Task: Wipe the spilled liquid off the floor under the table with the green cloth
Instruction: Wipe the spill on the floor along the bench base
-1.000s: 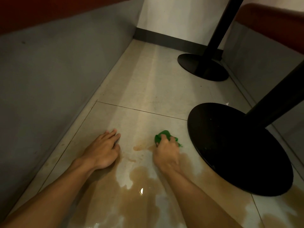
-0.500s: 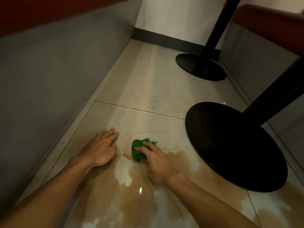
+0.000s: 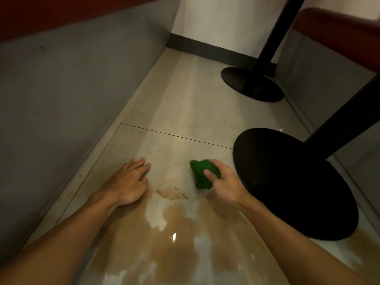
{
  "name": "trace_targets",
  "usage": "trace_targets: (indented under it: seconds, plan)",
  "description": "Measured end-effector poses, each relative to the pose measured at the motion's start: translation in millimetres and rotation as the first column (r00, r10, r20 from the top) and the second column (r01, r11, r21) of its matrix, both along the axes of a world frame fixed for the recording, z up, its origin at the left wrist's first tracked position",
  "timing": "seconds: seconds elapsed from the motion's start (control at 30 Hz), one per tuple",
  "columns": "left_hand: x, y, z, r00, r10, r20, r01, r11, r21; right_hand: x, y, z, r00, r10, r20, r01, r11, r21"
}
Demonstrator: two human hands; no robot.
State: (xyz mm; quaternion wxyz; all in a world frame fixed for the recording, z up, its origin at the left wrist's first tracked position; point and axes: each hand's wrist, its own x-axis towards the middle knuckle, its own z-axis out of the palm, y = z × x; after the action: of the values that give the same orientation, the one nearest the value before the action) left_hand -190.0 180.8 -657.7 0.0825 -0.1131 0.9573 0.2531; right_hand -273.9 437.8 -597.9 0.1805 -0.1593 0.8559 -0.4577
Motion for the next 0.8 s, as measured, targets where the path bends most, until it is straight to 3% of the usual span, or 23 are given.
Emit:
trace_targets:
  seconds: [0.07, 0.13, 0.2, 0.27, 0.4, 0.53, 0.67, 0.8]
  plan:
    - [-1, -1, -1, 1.0, -0.002, 0.006, 0.002, 1.0, 0.01, -17, 4, 1, 0.977, -0.136, -0.164, 0.149, 0.987, 0.066]
    - [-1, -3, -2, 1.0, -0.003, 0.007, 0.003, 1.0, 0.012, -33, 10, -7, 0.931, -0.125, -0.344, 0.223, 0.939, 0.261]
    - [-1, -3, -4, 1.0, -0.007, 0.003, 0.007, 1.0, 0.005, -42, 12, -26, 0.938, -0.023, -0.347, 0.207, 0.84, 0.502]
    - [0, -2, -4, 1.0, -0.004, 0.0, 0.004, 1.0, 0.0, -46, 6, -44, 0.953, 0.004, -0.304, 0.186, 0.783, 0.594]
    - [0, -1, -2, 1.0, 0.002, 0.018, -0.002, 1.0, 0.007, -41, -27, -55, 0.947, -0.071, -0.315, 0.215, 0.865, 0.453]
    - [1, 1, 3, 1.0, 0.001, 0.019, -0.001, 1.0, -0.005, -24, -65, -56, 0.943, 0.128, -0.308, 0.003, 0.919, 0.393]
    - [4, 2, 2, 1.0, -0.008, -0.009, 0.007, 0.999, -0.039, 10, -79, -51, 0.862, 0.406, -0.303, -0.271, 0.875, 0.401]
    - [3, -1, -3, 0.999, -0.038, -0.025, 0.036, 0.997, -0.07, 25, -48, -39, 0.767, 0.562, -0.31, -0.406, 0.799, 0.444]
